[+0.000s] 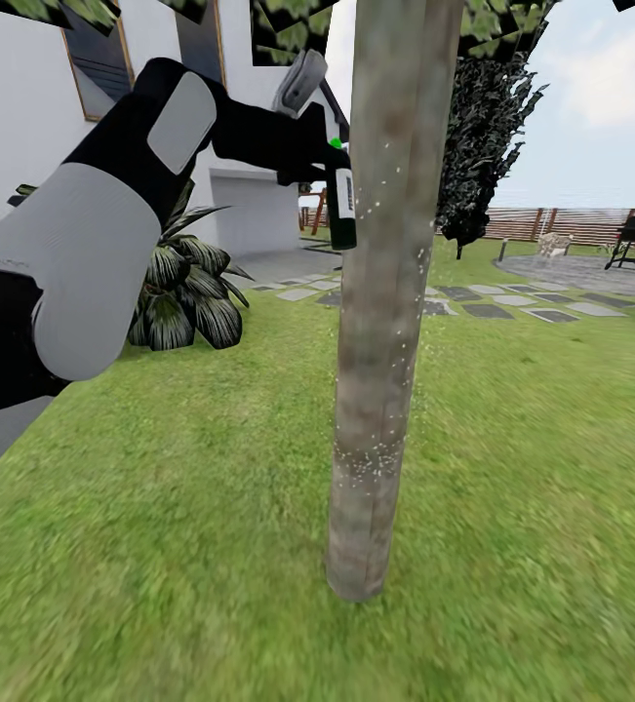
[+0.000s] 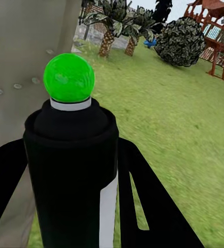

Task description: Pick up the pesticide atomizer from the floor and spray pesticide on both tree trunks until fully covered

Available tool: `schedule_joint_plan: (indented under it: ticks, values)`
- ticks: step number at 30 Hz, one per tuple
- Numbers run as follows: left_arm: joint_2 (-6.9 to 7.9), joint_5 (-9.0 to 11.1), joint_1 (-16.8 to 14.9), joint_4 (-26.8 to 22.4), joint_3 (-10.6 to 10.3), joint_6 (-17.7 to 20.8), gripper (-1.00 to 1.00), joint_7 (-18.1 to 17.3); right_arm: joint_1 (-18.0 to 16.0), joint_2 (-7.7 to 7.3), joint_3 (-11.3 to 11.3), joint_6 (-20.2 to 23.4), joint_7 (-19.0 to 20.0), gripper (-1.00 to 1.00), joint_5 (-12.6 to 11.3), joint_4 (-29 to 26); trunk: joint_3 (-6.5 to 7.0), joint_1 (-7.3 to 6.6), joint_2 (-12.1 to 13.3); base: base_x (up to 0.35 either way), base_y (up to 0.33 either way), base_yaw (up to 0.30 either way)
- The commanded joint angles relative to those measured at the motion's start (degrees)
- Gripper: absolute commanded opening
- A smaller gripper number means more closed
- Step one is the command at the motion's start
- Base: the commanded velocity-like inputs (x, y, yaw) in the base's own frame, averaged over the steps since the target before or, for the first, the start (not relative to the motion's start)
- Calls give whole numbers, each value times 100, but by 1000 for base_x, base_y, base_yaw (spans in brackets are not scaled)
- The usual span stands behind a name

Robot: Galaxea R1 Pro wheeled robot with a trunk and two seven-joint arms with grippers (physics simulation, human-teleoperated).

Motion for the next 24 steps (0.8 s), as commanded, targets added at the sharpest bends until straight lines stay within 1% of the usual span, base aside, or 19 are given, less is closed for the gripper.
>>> schedule_joint_plan:
  ticks: [1, 7, 11, 13, 14, 15, 16, 17, 18, 20, 24]
  values:
    - [-4, 10, 0, 5, 0, 2, -100, -5, -3, 0, 0, 1, 0, 100, 1, 0, 0, 0, 0, 0, 0, 0]
    - [-14, 6, 0, 44, -14, 8, -100, -17, -4, 0, 0, 1, 0, 100, 3, 0, 0, 0, 0, 0, 0, 0]
    - [-15, -2, 0, 252, -25, 10, -100, -26, -3, 0, 0, 0, 0, 100, 1, 0, 0, 0, 0, 0, 0, 0]
    - [-15, -6, 0, 265, -87, 10, -100, -27, -4, 0, 0, -1, 0, 100, 2, 0, 0, 0, 0, 0, 0, 0]
    - [-15, -6, 0, 267, -167, 10, -100, -27, -3, 0, 0, -2, 0, 100, -1, 0, 0, 0, 0, 0, 0, 0]
    - [-15, -7, 0, 269, -296, 10, -100, -27, -2, 0, 0, -2, 0, 100, 1, 0, 0, 0, 0, 0, 0, 0]
    - [-15, -7, 0, 270, -571, 10, -100, -27, -3, 0, 0, 0, 0, 100, 1, 0, 0, 0, 0, 0, 0, 0]
    - [-15, -7, 0, 271, -768, 10, -100, -27, -4, 0, 0, 2, 0, 100, 2, 0, 0, 0, 0, 0, 0, 0]
    - [-15, -7, 0, 271, -845, 12, -100, -27, -4, 0, 0, 0, 0, 100, 1, 0, 0, 0, 0, 0, 0, 0]
    - [-15, -7, 0, 271, -926, 14, -100, -27, -4, 0, 0, -1, 0, 100, -2, 0, 0, 0, 0, 0, 0, 0]
    - [-15, -3, 0, 265, -982, 19, -100, -72, -4, 0, 0, -2, 0, 100, 2, 0, 0, 0, 0, 0, 0, 0]
